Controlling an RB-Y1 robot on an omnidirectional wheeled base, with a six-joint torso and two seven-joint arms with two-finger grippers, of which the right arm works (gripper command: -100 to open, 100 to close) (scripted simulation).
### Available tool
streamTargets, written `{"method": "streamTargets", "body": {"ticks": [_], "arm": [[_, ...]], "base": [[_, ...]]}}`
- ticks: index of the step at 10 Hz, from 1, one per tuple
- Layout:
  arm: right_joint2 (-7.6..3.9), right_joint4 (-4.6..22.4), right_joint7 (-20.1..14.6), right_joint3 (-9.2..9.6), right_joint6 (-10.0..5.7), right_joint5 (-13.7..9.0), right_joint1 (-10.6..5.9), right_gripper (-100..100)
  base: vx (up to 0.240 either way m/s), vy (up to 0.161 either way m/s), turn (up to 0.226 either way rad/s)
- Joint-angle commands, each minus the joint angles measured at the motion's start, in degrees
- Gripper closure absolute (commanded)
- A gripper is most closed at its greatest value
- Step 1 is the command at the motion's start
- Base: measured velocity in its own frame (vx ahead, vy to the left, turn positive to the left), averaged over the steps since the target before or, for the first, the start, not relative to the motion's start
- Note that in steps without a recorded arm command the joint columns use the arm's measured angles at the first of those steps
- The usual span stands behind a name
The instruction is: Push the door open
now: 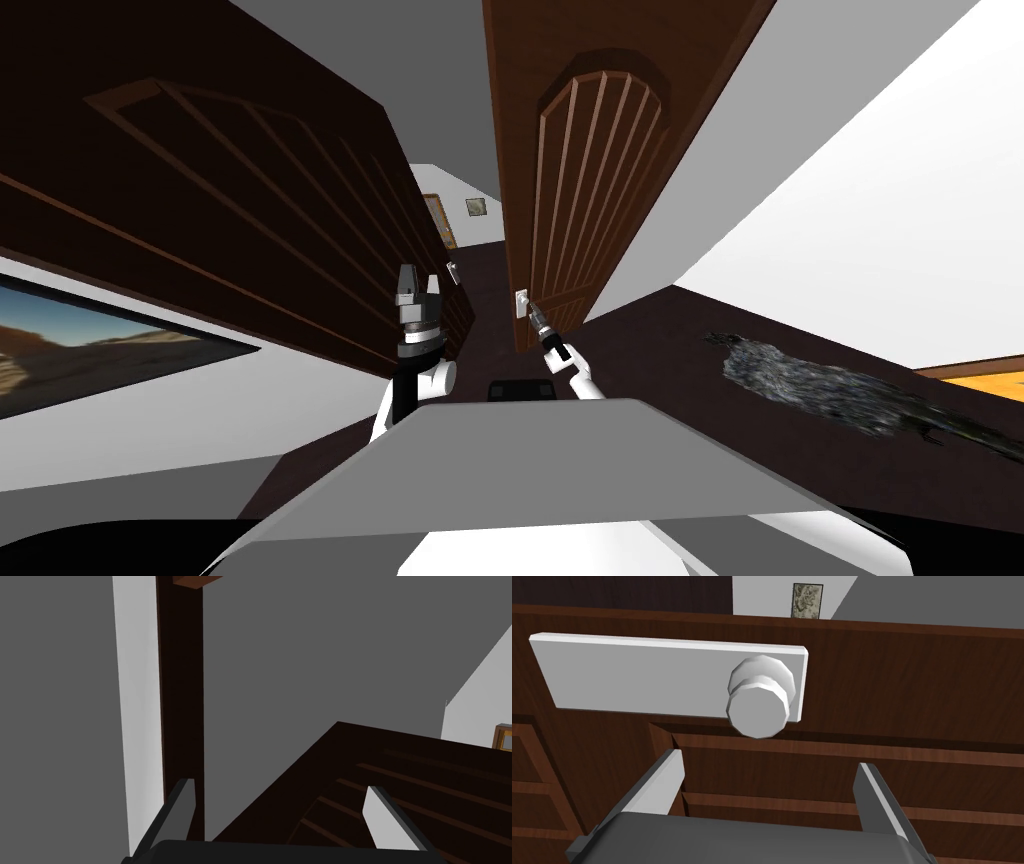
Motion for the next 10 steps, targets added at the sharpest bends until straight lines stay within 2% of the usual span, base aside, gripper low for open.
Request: {"method": "streamTargets", "body": {"ticks": [1,4,5,6,10], "arm": [[0.28,0.8,0.2,-0.38,-0.39,-0.1,-0.40,-100],[0.88,2.1,0.4,-0.96,-0.96,-0.2,-0.98,-100],[0.74,1.8,0.3,-0.84,-0.82,-0.2,-0.86,-100],[0.74,1.8,0.3,-0.84,-0.82,-0.2,-0.86,100],[0.74,1.8,0.3,-0.84,-0.82,-0.2,-0.86,100]], "base": [[0.188,0.074,0.033],[0.188,0.045,0.025],[0.074,0.021,0.002],[-0.008,-0.004,-0.003],[-0.007,-0.004,0.005]]}}
